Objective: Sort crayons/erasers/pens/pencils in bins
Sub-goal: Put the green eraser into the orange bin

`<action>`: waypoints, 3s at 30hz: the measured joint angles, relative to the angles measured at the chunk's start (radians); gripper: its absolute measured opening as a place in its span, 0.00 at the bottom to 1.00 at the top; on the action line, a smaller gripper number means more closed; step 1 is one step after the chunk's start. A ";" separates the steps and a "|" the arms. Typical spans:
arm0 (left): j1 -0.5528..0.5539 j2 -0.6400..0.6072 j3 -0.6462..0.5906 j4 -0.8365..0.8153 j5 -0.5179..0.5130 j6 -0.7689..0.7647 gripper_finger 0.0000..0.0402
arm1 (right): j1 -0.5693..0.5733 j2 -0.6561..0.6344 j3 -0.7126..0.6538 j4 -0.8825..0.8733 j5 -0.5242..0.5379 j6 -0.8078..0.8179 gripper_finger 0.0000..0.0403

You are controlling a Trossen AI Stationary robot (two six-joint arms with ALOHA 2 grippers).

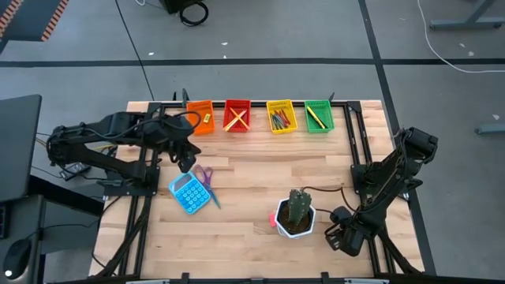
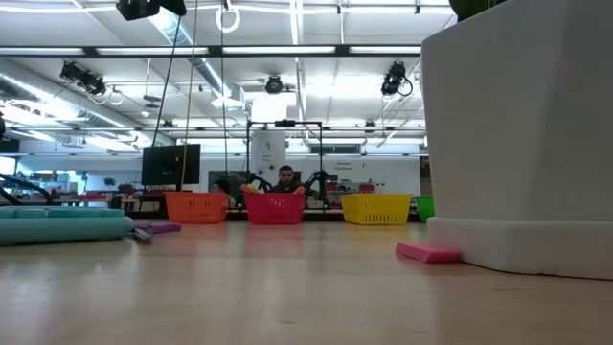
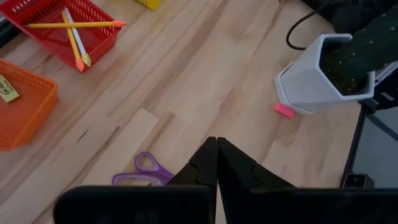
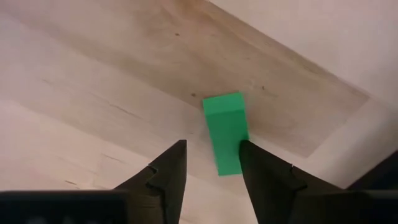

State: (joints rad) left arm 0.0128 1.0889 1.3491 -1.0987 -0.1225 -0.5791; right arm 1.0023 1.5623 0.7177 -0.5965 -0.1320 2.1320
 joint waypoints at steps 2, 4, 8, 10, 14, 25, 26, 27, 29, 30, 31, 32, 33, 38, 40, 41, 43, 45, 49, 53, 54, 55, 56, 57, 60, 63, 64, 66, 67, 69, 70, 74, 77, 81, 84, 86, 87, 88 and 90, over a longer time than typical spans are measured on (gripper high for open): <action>-0.008 -0.003 0.000 0.000 0.000 0.003 0.03 | -0.002 -0.005 0.000 -0.005 -0.001 -0.019 0.38; -0.016 -0.003 0.000 0.000 0.000 0.011 0.03 | -0.003 -0.015 -0.002 -0.006 0.000 -0.027 0.36; -0.022 -0.003 0.000 0.000 0.000 0.016 0.05 | -0.002 -0.016 0.015 -0.018 0.015 -0.064 0.34; -0.022 -0.003 0.000 0.000 0.000 0.025 0.05 | -0.001 -0.016 0.018 -0.022 0.018 -0.081 0.33; -0.022 -0.003 0.000 0.000 -0.004 0.037 0.04 | 0.002 -0.016 0.019 -0.038 0.011 -0.105 0.31; -0.022 -0.003 0.000 0.001 -0.004 0.034 0.05 | 0.002 -0.014 0.039 -0.074 -0.034 -0.143 0.21; -0.022 -0.003 0.000 0.000 -0.005 0.034 0.05 | 0.002 -0.014 0.045 -0.082 -0.031 -0.146 0.19; -0.022 -0.003 0.000 0.001 -0.006 0.034 0.05 | 0.002 -0.015 0.051 -0.089 -0.024 -0.147 0.17; -0.022 -0.003 0.000 0.001 -0.007 0.039 0.04 | 0.002 -0.015 0.061 -0.096 -0.013 -0.147 0.13; -0.022 -0.003 0.000 0.001 -0.007 0.040 0.04 | 0.001 -0.015 0.064 -0.097 -0.010 -0.150 0.11; -0.022 -0.003 0.000 0.001 -0.007 0.040 0.03 | 0.001 -0.016 0.065 -0.097 -0.010 -0.153 0.09; -0.022 -0.003 0.000 0.001 -0.008 0.041 0.03 | 0.001 -0.016 0.065 -0.097 -0.009 -0.154 0.07; -0.022 -0.003 0.000 0.001 -0.008 0.041 0.02 | 0.001 -0.016 0.065 -0.098 -0.006 -0.154 0.06; -0.022 -0.003 0.000 0.001 -0.008 0.041 0.04 | 0.001 -0.016 0.066 -0.109 0.000 -0.154 0.05; -0.022 -0.003 0.000 0.001 -0.008 0.041 0.05 | 0.001 -0.016 0.066 -0.113 0.000 -0.154 0.05; -0.022 -0.003 0.000 0.001 -0.008 0.041 0.06 | 0.001 -0.016 0.066 -0.113 -0.001 -0.154 0.05; -0.022 -0.003 0.000 0.001 -0.008 0.041 0.06 | 0.001 -0.023 0.066 -0.113 -0.002 -0.145 0.05; -0.022 -0.003 0.000 0.002 -0.008 0.041 0.05 | 0.000 -0.041 0.066 -0.115 0.002 -0.124 0.05; -0.022 -0.003 0.000 0.003 -0.014 0.042 0.03 | -0.001 -0.109 0.066 -0.168 0.043 -0.060 0.05; -0.021 -0.003 0.000 0.040 -0.023 0.071 0.02 | -0.003 -0.216 0.066 -0.283 0.124 -0.018 0.04; -0.022 -0.003 0.000 0.060 -0.023 0.074 0.03 | -0.007 -0.244 0.066 -0.312 0.147 -0.015 0.04; -0.021 -0.003 0.000 0.082 -0.023 0.075 0.03 | -0.013 -0.273 0.066 -0.341 0.169 -0.015 0.04; -0.021 -0.003 0.000 0.109 -0.023 0.075 0.04 | -0.021 -0.303 0.066 -0.369 0.191 -0.021 0.04; -0.020 -0.003 0.000 0.138 -0.023 0.076 0.04 | -0.032 -0.332 0.066 -0.394 0.214 -0.035 0.04; -0.020 0.003 0.000 0.232 -0.023 0.075 0.06 | -0.070 -0.420 0.066 -0.448 0.305 -0.094 0.04; -0.019 0.007 -0.001 0.311 -0.022 0.066 0.06 | -0.119 -0.511 0.066 -0.471 0.425 -0.156 0.04; -0.013 0.010 -0.001 0.340 -0.022 0.051 0.06 | -0.138 -0.540 0.067 -0.474 0.466 -0.177 0.04; 0.006 0.018 0.000 0.385 -0.022 0.003 0.05 | -0.181 -0.600 0.067 -0.476 0.546 -0.222 0.04; 0.018 0.020 -0.001 0.393 -0.022 -0.015 0.05 | -0.204 -0.625 0.068 -0.476 0.589 -0.249 0.04; 0.047 0.025 -0.001 0.418 -0.023 -0.020 0.06 | -0.254 -0.668 0.068 -0.476 0.662 -0.313 0.04; 0.063 0.030 0.001 0.429 -0.022 -0.019 0.08 | -0.280 -0.684 0.068 -0.474 0.694 -0.344 0.04; 0.153 0.048 -0.001 0.424 0.051 -0.020 0.19 | -0.406 -0.721 0.068 -0.411 0.777 -0.490 0.04; 0.250 0.072 -0.002 0.421 0.158 -0.016 0.31 | -0.511 -0.719 0.068 -0.304 0.791 -0.657 0.04; 0.390 0.152 -0.002 0.451 0.407 0.013 0.45 | -0.662 -0.700 0.068 -0.077 0.787 -0.867 0.04; 0.457 0.218 -0.002 0.538 0.562 0.051 0.51 | -0.783 -0.683 0.068 0.114 0.742 -1.019 0.04; 0.491 0.259 -0.002 0.640 0.653 0.060 0.53 | -0.865 -0.668 0.068 0.229 0.683 -1.082 0.04; 0.503 0.281 -0.002 0.710 0.700 0.055 0.54 | -0.905 -0.658 0.068 0.284 0.648 -1.102 0.04; 0.513 0.303 -0.001 0.781 0.743 0.038 0.54 | -0.943 -0.647 0.068 0.337 0.606 -1.119 0.04; 0.535 0.348 -0.001 0.898 0.813 0.003 0.54 | -1.010 -0.622 0.068 0.440 0.520 -1.151 0.04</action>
State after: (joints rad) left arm 0.5473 1.4372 1.3483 -0.2005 0.6903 -0.5759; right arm -0.0074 0.9403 0.7856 -0.1570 0.3884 0.9808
